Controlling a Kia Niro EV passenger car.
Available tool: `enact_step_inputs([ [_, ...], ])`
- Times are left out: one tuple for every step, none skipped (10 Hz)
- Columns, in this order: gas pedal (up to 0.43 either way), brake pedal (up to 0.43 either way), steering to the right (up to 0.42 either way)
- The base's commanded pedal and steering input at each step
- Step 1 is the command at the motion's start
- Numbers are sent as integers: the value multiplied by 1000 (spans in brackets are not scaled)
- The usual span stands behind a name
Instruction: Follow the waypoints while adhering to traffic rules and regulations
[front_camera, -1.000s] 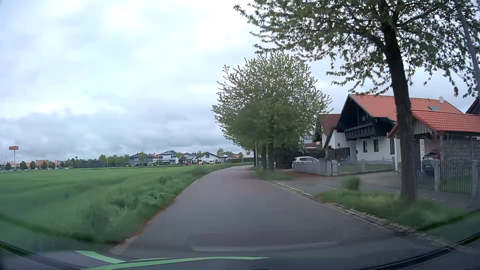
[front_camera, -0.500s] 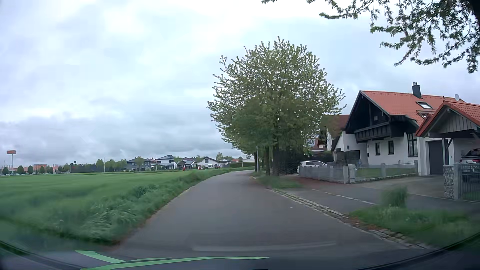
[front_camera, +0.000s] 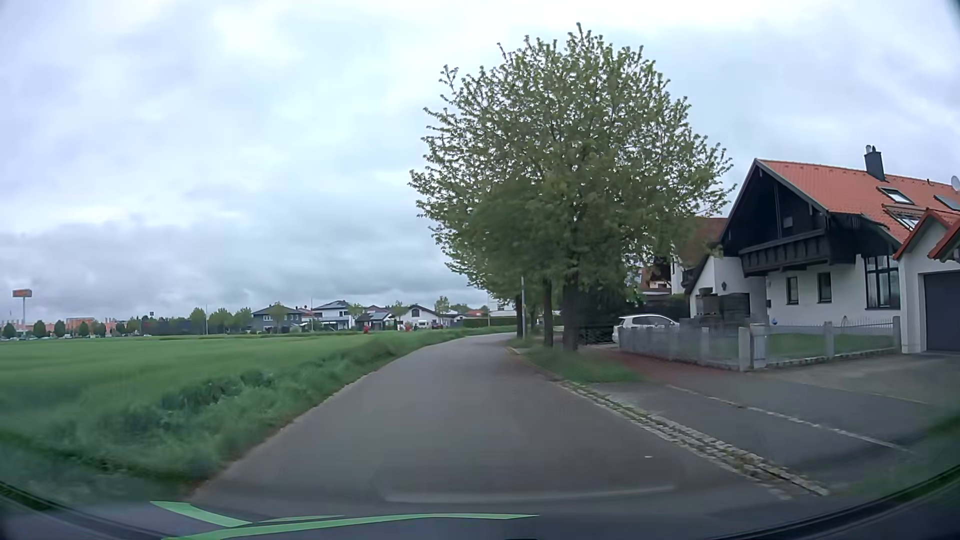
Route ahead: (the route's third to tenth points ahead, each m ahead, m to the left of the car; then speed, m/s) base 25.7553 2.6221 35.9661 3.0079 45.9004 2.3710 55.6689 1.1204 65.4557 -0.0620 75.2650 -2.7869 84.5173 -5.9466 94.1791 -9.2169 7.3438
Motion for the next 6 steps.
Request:
enact_step_inputs([
  [110, 0, -13],
  [110, 0, -14],
  [110, 0, -15],
  [110, 0, -15],
  [110, 0, -15],
  [110, 0, -15],
])
